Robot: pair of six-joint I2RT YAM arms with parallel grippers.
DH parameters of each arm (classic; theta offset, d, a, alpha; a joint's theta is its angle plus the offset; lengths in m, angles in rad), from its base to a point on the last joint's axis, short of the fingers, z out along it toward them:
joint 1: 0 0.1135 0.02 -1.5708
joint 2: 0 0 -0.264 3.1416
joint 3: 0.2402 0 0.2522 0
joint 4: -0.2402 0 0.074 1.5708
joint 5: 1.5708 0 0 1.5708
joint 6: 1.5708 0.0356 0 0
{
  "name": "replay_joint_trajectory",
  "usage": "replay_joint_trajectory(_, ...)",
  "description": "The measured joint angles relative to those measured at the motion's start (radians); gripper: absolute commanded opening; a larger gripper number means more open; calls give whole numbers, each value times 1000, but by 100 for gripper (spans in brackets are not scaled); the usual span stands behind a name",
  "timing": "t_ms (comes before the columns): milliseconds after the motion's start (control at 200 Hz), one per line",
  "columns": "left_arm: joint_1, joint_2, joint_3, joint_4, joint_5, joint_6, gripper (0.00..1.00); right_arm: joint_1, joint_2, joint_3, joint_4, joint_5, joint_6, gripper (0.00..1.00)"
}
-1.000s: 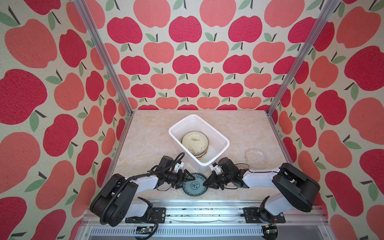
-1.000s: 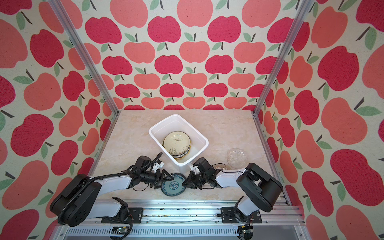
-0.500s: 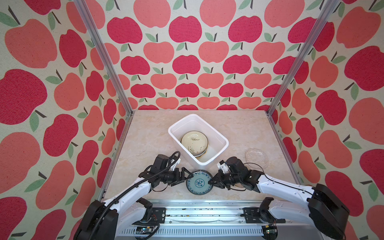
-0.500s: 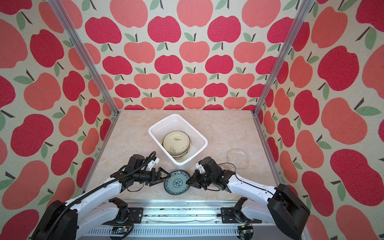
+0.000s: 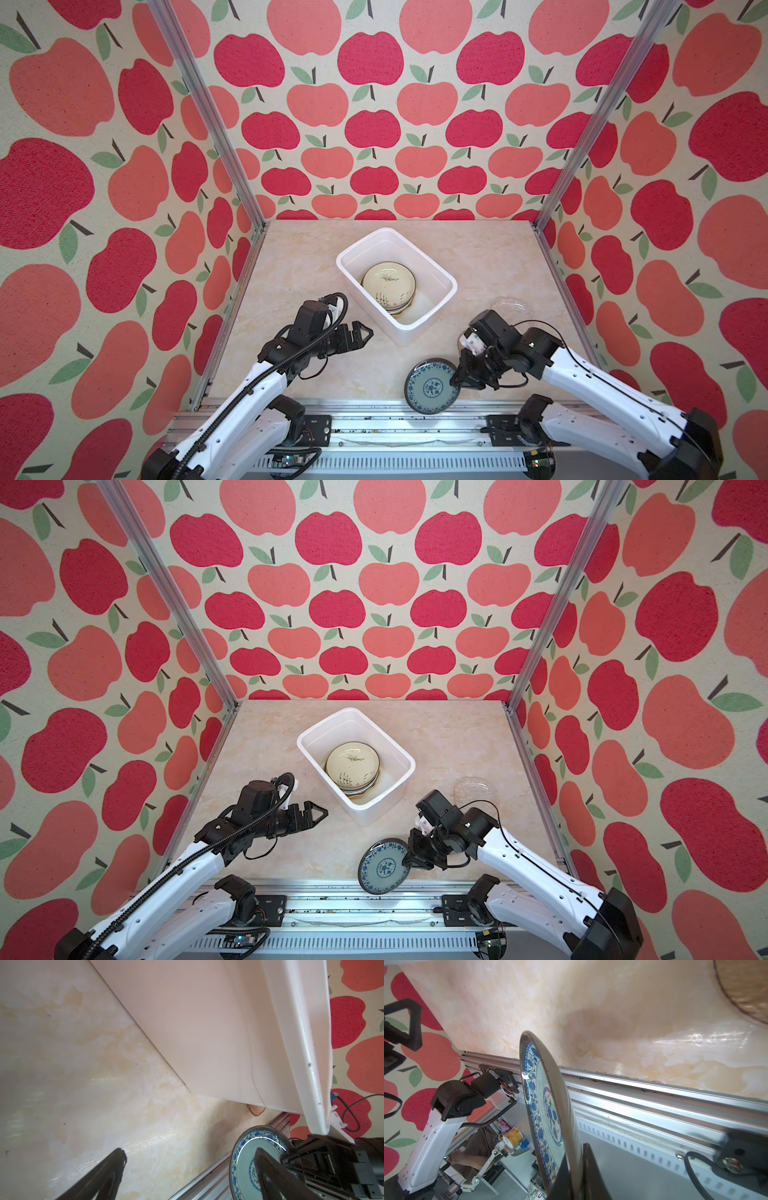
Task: Place the plates into the plastic bin on the countertop
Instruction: 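Lift the floral plate with the right gripper while the left gripper draws back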
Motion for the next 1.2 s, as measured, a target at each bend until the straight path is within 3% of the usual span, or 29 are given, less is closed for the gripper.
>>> replay_joint_trajectory(280, 26, -27, 89, -126, -171, 27, 99, 0, 142, 456, -258, -76, -235, 0)
replay_joint_trajectory(450, 49, -98, 157, -153, -243, 44, 99, -55, 204, 634, -278, -138, -258, 0)
replay_joint_trajectory(590, 71, -135, 240, -153, -288, 52, 99, -127, 253, 659, -158, -177, -180, 0)
replay_joint_trajectory(750, 78, -131, 346, -150, -298, 63, 99, -169, 352, 656, 106, -157, 2, 0)
replay_joint_trajectory(930, 78, -110, 399, -147, -270, 90, 99, -172, 462, 660, 375, -42, 207, 0)
replay_joint_trajectory(1201, 78, -107, 399, -110, -150, 167, 99, -170, 604, 685, 468, 137, 347, 0)
